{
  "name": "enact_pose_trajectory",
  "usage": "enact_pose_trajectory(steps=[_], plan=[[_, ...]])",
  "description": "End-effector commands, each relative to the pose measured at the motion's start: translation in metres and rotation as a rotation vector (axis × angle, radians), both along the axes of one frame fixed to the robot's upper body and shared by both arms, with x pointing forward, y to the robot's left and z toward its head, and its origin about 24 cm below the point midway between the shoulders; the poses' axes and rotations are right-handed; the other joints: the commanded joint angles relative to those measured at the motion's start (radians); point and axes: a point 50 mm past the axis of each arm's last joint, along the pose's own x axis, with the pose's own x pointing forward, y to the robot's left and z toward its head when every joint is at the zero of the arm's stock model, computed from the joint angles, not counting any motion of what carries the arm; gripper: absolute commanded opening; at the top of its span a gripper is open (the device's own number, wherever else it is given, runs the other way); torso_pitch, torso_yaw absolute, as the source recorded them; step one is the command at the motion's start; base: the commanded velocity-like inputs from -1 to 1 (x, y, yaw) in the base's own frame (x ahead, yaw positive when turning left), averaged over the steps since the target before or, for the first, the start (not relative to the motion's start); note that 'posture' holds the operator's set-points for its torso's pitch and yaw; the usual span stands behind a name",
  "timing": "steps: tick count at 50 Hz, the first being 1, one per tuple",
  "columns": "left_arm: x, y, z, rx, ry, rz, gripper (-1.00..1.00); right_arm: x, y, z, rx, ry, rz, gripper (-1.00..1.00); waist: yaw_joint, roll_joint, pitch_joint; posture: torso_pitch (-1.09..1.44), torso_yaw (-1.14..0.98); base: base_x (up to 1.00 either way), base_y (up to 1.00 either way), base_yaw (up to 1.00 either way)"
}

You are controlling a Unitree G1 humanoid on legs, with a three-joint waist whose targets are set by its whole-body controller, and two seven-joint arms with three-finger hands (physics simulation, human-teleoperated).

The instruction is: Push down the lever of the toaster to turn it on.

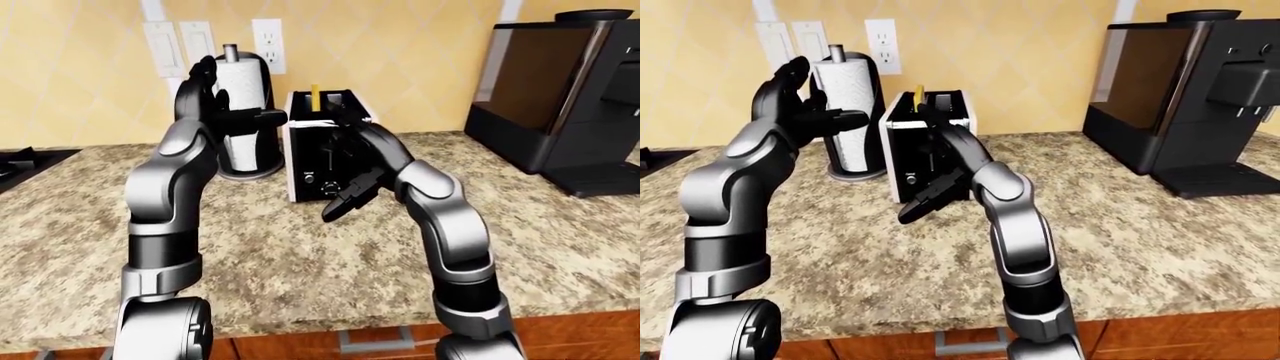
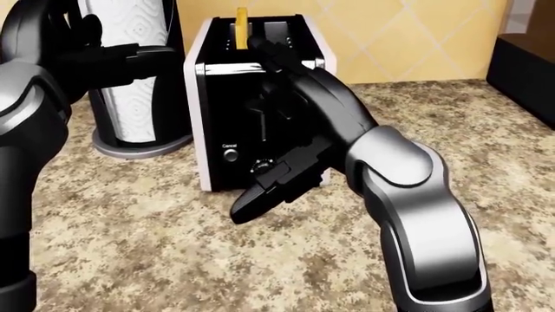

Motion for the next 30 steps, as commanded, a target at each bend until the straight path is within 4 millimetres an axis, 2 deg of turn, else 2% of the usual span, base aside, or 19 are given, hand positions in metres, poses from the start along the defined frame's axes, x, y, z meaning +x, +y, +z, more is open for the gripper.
enact_pose_trajectory(steps=[1,30], plan=[[-0.003,-0.001,0.023,0.001,-0.099,-0.003,1.0,0.002,0.0,0.006,-0.004,-0.022,-0.015,1.0,0.001,0.003,-0.007,-0.37,0.0,0.0,0.0,0.0],[-0.002,0.0,0.022,-0.004,-0.099,0.0,1.0,0.01,-0.001,-0.012,0.004,0.017,-0.028,1.0,0.004,0.003,-0.003,-0.37,0.0,0.0,0.0,0.0]])
